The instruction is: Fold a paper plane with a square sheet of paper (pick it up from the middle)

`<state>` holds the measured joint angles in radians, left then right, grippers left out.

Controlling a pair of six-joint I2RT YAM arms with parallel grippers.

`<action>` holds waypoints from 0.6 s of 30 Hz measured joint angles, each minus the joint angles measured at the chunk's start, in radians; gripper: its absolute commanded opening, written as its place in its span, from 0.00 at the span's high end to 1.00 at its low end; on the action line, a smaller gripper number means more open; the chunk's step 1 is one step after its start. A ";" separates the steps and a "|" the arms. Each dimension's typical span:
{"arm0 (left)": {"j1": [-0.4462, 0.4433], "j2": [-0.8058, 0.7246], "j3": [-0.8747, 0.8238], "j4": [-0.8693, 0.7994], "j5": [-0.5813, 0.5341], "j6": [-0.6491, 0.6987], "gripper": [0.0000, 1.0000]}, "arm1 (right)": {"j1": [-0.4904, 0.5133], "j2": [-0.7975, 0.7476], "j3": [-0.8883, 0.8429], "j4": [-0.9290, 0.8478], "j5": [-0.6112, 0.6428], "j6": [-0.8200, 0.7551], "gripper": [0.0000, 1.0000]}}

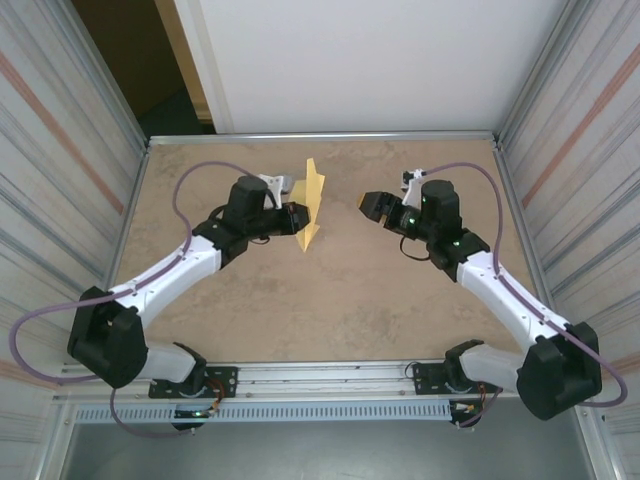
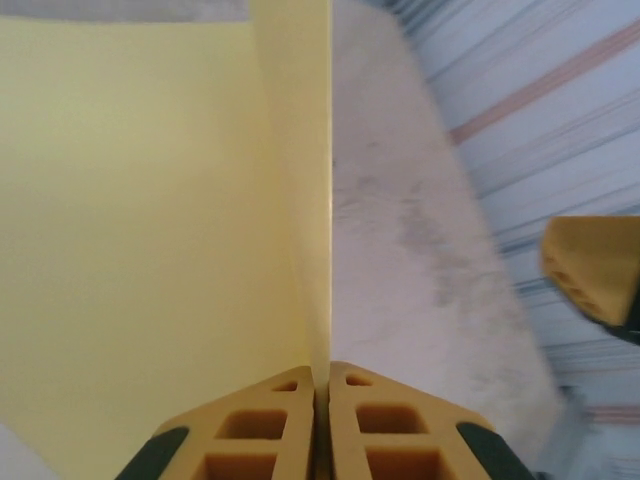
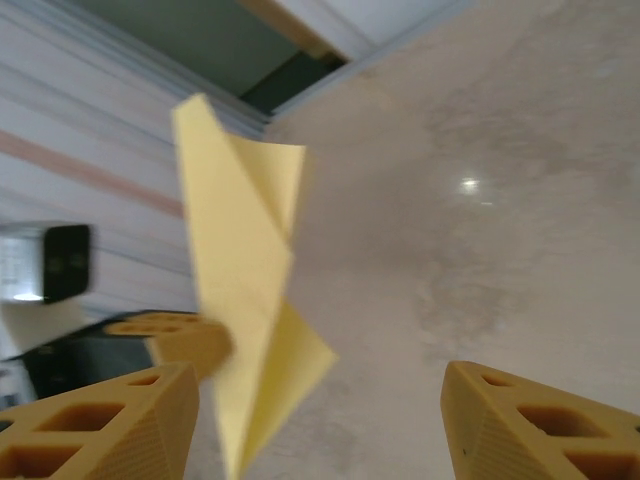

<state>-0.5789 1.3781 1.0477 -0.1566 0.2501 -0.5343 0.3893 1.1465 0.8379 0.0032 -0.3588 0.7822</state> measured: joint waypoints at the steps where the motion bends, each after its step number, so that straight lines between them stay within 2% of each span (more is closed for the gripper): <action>1: -0.017 0.014 0.047 -0.069 -0.060 0.037 0.90 | -0.005 -0.011 0.000 -0.034 0.026 -0.014 0.36; 5: -0.096 0.142 0.246 -0.315 -0.348 0.149 0.91 | -0.026 -0.053 -0.001 -0.122 0.109 -0.048 0.35; 9: -0.179 0.373 0.456 -0.526 -0.641 0.218 0.91 | -0.053 -0.105 -0.012 -0.174 0.167 -0.063 0.36; 12: -0.216 0.528 0.556 -0.641 -0.793 0.237 0.91 | -0.088 -0.141 -0.030 -0.212 0.200 -0.066 0.35; 18: -0.235 0.740 0.667 -0.799 -0.989 0.257 0.91 | -0.163 -0.216 -0.071 -0.283 0.229 -0.066 0.35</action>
<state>-0.8139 2.1181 1.7145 -0.9558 -0.7391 -0.2771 0.2264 0.9302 0.7666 -0.2798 -0.1295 0.7158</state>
